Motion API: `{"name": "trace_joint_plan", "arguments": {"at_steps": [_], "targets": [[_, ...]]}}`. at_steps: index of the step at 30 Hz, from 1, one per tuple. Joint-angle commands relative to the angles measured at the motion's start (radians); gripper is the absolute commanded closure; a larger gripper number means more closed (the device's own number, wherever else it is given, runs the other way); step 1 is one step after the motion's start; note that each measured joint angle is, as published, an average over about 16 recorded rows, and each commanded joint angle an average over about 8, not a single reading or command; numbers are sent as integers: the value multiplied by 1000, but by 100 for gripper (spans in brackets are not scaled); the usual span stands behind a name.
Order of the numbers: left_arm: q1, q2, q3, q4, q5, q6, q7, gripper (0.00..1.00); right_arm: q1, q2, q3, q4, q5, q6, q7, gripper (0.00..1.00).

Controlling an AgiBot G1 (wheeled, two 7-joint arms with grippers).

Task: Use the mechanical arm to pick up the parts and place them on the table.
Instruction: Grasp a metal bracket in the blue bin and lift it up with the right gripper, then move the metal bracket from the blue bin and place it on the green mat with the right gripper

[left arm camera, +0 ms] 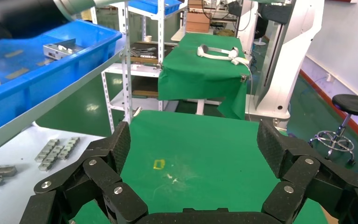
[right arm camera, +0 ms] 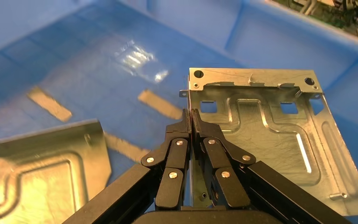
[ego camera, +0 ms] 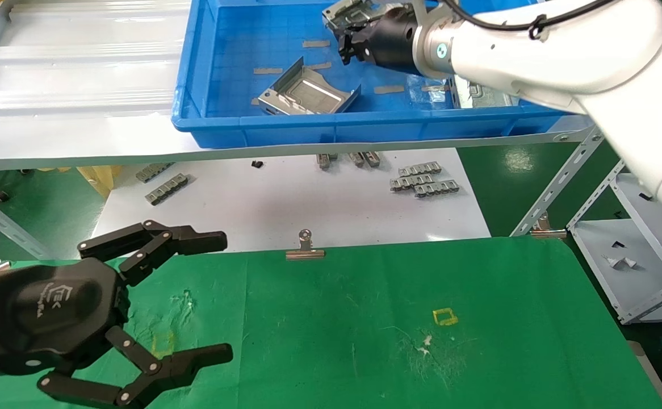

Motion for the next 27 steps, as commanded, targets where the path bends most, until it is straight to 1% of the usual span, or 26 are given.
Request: {"name": "trace_joint_plan", "arguments": {"at_steps": [1, 5, 7, 9, 14, 18, 22, 27], "targets": [[0, 0, 0, 0, 0, 0, 0, 0, 9, 2, 5, -3, 19, -9, -27, 100], [0, 0, 0, 0, 0, 0, 0, 0, 42, 24, 31, -20, 53, -46, -97, 100], [0, 0, 0, 0, 0, 0, 0, 0, 59, 48, 46, -11, 73, -86, -137, 100], [0, 0, 0, 0, 0, 0, 0, 0, 73, 86, 63, 12, 97, -150, -184, 100], [0, 0, 0, 0, 0, 0, 0, 0, 93, 215, 114, 98, 182, -372, -329, 100], [0, 0, 0, 0, 0, 0, 0, 0, 94, 307, 157, 140, 259, -553, -453, 100], [0, 0, 0, 0, 0, 0, 0, 0, 92, 375, 190, 154, 333, -751, -572, 100], [0, 0, 0, 0, 0, 0, 0, 0, 91, 433, 203, 133, 394, -1014, -702, 100]]}}
